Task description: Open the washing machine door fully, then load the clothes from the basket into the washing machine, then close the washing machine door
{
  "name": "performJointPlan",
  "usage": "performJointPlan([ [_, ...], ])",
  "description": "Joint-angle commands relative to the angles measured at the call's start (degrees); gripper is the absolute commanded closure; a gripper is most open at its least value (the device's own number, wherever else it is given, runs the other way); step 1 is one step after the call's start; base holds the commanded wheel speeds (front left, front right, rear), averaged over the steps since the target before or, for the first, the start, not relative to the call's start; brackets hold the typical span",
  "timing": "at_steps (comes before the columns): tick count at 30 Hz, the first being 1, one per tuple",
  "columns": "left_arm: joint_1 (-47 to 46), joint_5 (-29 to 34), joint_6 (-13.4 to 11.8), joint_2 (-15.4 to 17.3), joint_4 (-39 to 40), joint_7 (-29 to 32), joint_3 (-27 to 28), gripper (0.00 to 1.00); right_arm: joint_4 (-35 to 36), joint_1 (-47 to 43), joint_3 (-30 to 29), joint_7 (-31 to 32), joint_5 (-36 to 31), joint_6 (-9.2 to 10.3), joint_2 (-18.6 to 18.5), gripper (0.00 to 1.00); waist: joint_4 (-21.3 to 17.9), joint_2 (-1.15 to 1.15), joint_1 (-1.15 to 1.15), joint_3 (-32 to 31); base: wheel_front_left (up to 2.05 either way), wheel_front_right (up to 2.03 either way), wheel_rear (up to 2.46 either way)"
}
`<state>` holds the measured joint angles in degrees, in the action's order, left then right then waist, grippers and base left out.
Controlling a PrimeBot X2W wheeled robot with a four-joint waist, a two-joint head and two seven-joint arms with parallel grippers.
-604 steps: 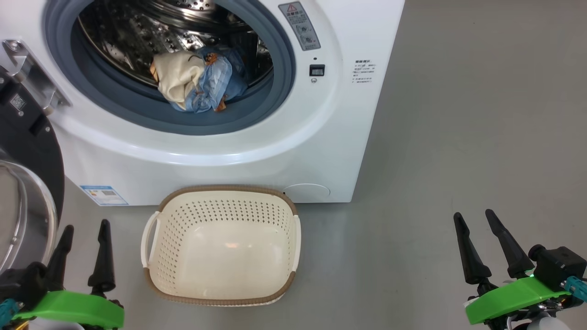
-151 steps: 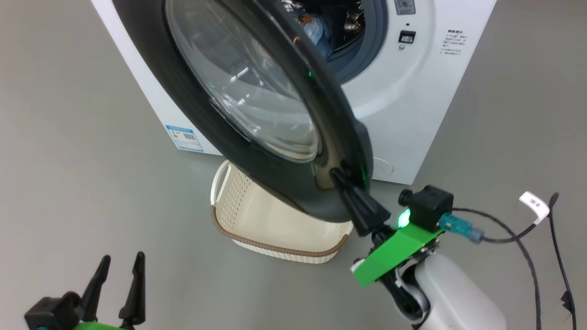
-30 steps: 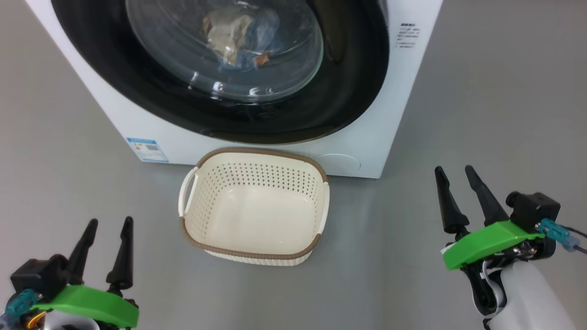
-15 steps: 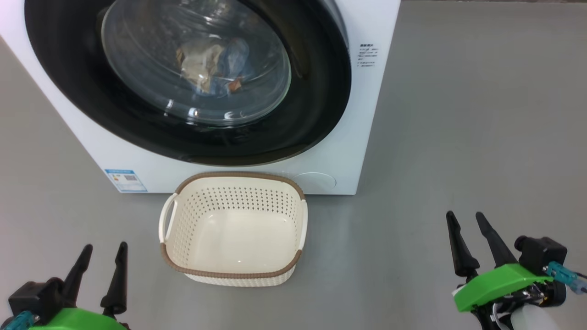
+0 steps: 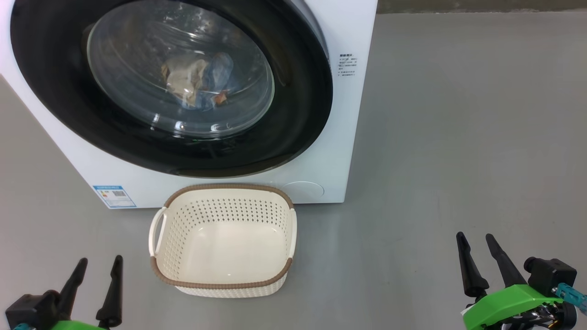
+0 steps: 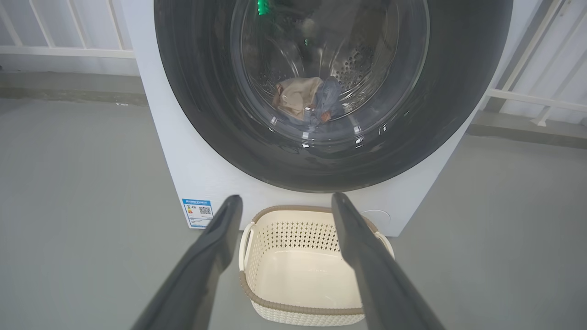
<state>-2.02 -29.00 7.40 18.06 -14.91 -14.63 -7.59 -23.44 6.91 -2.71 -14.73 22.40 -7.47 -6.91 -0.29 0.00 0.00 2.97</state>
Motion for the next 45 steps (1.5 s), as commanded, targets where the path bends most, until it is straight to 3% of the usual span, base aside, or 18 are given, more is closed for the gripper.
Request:
performJointPlan([
  [1,-0.9,0.5,0.1,1.7,1.1,-0.4,2.6,0.0,1.6,0.2,1.1,-0.3,0.7,-0.02,-0.4,0.0,0.0,0.0,0.0,0.0,0.0,0.0,0.0],
  [26,-0.9,-0.3,0.1,1.5,0.8,-0.4,2.7,0.0,1.7,0.7,1.2,-0.3,0.4,-0.02,-0.1,0.0,0.2,0.0,0.0,0.0,0.0,0.0,0.0],
  [27,0.6,-0.2,0.0,-0.1,-0.2,0.0,0.4,1.0,0.4,0.0,-0.2,0.0,0.0,0.0,0.2,1.0,0.2,0.0,0.0,0.0,0.0,0.0,0.0],
  [31,1.3,-0.5,0.0,-2.2,-2.0,0.1,-0.2,1.0,-1.7,-0.4,-0.1,0.1,0.2,0.0,0.9,1.0,0.2,0.0,0.0,-0.1,0.0,0.0,0.0],
  [37,1.1,-3.6,0.0,-2.8,-1.8,1.1,0.4,1.0,-1.1,-0.5,-0.4,1.3,3.6,0.0,1.0,1.0,0.2,0.0,0.13,-0.3,0.0,0.0,0.0],
  [45,0.8,-7.2,0.0,-3.4,-1.7,2.2,1.2,1.0,-0.5,-0.5,-0.5,2.4,7.5,0.0,1.2,1.0,0.2,0.0,0.01,-0.4,0.0,0.0,0.0],
])
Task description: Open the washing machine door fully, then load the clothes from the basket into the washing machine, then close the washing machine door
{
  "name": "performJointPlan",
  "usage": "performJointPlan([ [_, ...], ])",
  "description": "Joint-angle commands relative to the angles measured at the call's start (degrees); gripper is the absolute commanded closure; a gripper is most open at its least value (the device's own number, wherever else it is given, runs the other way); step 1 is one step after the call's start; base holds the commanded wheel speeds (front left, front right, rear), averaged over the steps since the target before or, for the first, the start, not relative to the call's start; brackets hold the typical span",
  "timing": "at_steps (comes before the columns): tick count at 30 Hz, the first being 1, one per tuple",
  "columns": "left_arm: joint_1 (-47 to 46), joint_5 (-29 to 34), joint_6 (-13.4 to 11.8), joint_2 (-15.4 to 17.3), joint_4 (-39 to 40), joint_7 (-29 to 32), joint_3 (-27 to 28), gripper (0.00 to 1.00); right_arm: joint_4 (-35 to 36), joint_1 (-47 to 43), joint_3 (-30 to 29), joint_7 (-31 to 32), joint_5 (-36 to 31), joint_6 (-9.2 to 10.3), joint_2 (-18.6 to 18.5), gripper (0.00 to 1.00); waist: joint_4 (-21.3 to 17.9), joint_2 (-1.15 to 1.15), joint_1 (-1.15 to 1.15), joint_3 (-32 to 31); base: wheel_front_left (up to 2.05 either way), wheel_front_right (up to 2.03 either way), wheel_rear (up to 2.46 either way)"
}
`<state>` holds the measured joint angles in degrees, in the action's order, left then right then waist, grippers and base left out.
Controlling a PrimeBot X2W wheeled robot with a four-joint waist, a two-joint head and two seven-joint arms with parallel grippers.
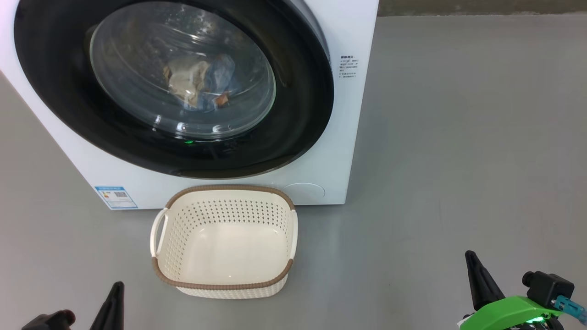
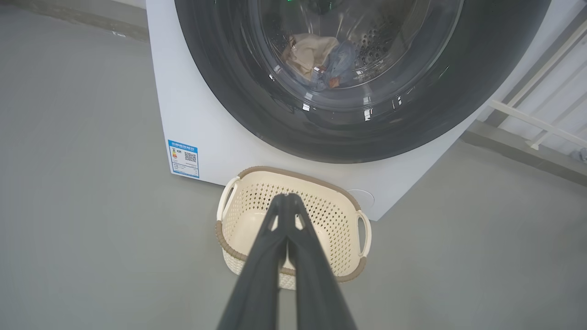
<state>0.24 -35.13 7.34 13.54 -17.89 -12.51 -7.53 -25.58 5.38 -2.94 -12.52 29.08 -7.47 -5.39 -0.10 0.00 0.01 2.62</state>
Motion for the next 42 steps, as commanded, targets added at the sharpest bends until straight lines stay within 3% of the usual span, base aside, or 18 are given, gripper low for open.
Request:
performJointPlan([
  [1,-1.6,-1.6,0.0,1.0,1.3,0.3,1.2,1.0,1.7,1.0,-0.3,0.3,1.4,0.0,-0.3,1.0,0.0,0.0,-0.01,0.0,0.0,0.0,0.0],
  [42,-3.4,-22.3,0.1,-3.2,2.2,7.1,5.8,1.0,5.4,0.9,-1.5,7.3,24.2,-0.01,0.7,1.0,0.0,0.0,-0.01,-0.9,0.0,0.0,0.0],
])
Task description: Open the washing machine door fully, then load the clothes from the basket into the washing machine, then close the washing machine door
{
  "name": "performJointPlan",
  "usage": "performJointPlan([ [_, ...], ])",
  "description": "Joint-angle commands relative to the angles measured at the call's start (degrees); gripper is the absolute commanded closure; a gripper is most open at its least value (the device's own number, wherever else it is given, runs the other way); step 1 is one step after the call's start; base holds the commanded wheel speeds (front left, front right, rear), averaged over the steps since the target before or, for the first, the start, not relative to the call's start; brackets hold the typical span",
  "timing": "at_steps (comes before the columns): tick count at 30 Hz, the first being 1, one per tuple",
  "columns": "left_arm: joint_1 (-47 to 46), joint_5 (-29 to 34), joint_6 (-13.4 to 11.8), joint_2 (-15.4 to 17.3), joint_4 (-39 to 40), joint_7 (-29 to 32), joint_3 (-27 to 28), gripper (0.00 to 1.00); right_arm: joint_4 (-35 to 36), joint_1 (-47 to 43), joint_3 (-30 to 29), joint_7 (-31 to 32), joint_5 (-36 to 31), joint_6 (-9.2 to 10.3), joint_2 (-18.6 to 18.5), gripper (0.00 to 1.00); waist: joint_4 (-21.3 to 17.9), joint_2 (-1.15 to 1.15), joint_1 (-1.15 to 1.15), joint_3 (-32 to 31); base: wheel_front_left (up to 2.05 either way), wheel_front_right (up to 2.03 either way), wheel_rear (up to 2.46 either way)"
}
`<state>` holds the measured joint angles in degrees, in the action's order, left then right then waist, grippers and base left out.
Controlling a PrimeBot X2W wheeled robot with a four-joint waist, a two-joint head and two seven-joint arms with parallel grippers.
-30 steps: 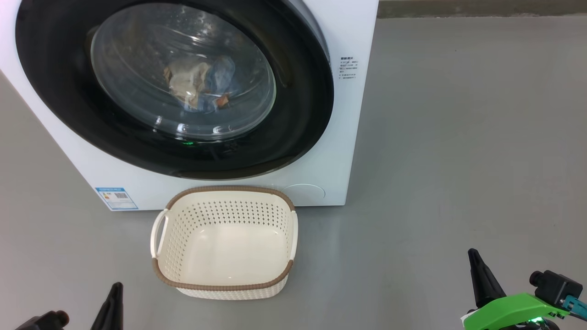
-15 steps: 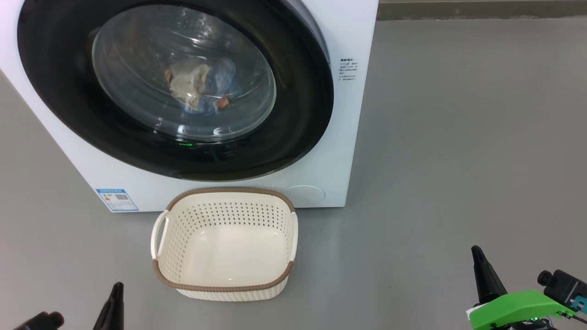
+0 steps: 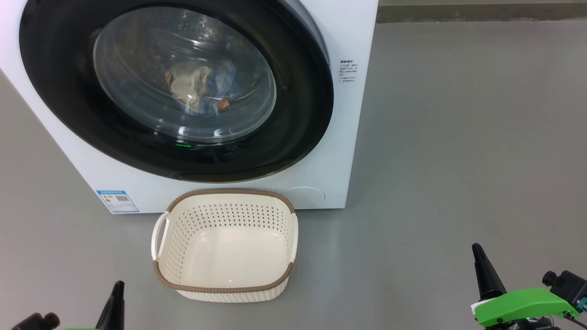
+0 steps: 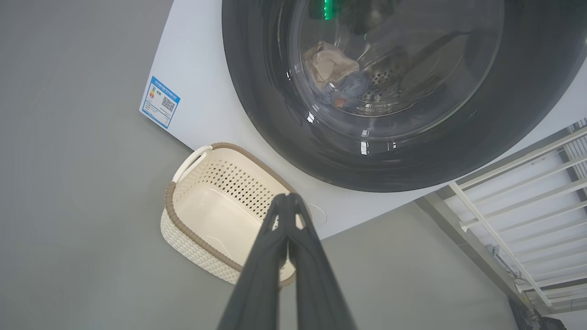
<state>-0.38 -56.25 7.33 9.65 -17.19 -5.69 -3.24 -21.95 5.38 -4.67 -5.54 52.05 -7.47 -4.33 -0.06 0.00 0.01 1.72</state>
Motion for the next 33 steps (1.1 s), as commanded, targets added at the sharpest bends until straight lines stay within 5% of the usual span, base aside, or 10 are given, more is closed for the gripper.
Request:
performJointPlan([
  [1,-2.8,-1.2,0.1,0.7,1.5,0.3,1.5,1.0,1.7,0.9,0.2,0.3,1.3,-0.01,-0.3,1.0,0.0,0.0,-0.01,0.0,0.0,0.0,0.0],
  [33,-4.2,-17.7,0.1,-2.8,2.3,5.8,5.3,1.0,4.7,0.9,-0.8,5.9,19.7,-0.02,0.5,1.0,0.0,0.0,-0.01,-0.7,0.0,0.0,0.0],
])
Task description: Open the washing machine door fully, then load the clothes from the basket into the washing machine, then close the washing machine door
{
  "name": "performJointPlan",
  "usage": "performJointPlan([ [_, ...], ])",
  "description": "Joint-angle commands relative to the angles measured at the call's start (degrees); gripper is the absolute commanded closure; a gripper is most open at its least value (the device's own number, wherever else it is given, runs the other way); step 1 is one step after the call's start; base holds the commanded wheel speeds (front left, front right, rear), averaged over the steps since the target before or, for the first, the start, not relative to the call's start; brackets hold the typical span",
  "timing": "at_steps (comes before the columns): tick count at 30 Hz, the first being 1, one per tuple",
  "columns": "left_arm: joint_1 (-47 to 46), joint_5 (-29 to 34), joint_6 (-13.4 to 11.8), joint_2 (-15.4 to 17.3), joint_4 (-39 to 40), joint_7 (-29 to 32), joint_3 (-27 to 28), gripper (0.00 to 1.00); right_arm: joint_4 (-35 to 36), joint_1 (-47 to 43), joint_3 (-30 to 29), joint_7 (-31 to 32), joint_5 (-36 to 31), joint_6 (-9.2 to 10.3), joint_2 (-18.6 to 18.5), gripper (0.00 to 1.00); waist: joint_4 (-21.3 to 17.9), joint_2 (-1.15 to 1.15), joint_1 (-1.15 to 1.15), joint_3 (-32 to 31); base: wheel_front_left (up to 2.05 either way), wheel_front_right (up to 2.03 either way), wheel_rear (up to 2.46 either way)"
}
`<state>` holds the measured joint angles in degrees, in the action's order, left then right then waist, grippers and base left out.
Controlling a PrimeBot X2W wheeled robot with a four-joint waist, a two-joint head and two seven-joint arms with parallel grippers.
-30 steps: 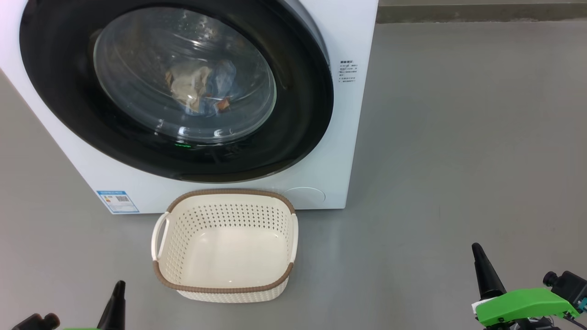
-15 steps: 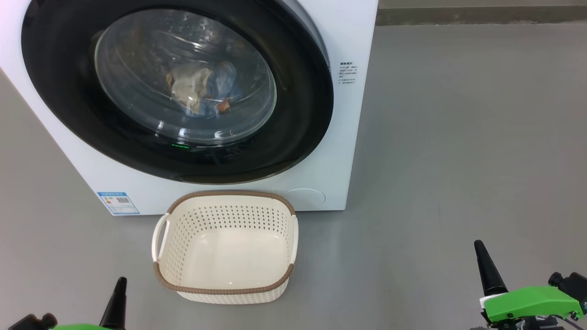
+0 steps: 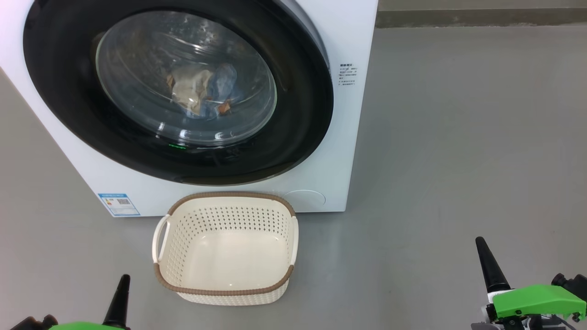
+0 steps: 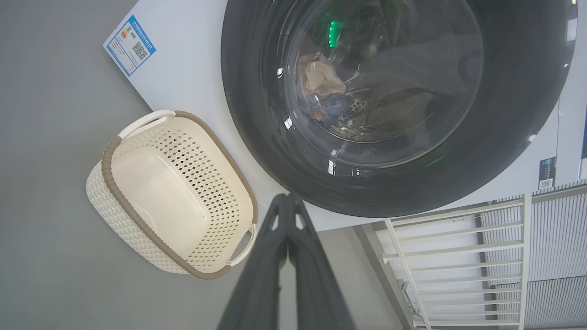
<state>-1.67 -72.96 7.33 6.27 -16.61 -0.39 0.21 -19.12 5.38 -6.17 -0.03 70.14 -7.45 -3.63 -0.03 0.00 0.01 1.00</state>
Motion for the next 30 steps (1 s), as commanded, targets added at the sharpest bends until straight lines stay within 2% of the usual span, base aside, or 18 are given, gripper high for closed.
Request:
performJointPlan([
  [1,-2.9,-1.5,0.1,0.5,1.8,0.7,2.0,1.0,1.9,0.9,0.7,0.5,2.2,-0.03,-0.2,1.0,0.0,0.0,0.0,0.0,0.0,0.0,0.0],
  [30,-4.2,-15.6,0.1,-2.4,2.4,5.5,5.3,1.0,4.4,0.8,-0.2,5.3,17.8,-0.03,0.6,1.0,0.0,0.0,0.0,-0.7,0.0,0.0,0.0],
])
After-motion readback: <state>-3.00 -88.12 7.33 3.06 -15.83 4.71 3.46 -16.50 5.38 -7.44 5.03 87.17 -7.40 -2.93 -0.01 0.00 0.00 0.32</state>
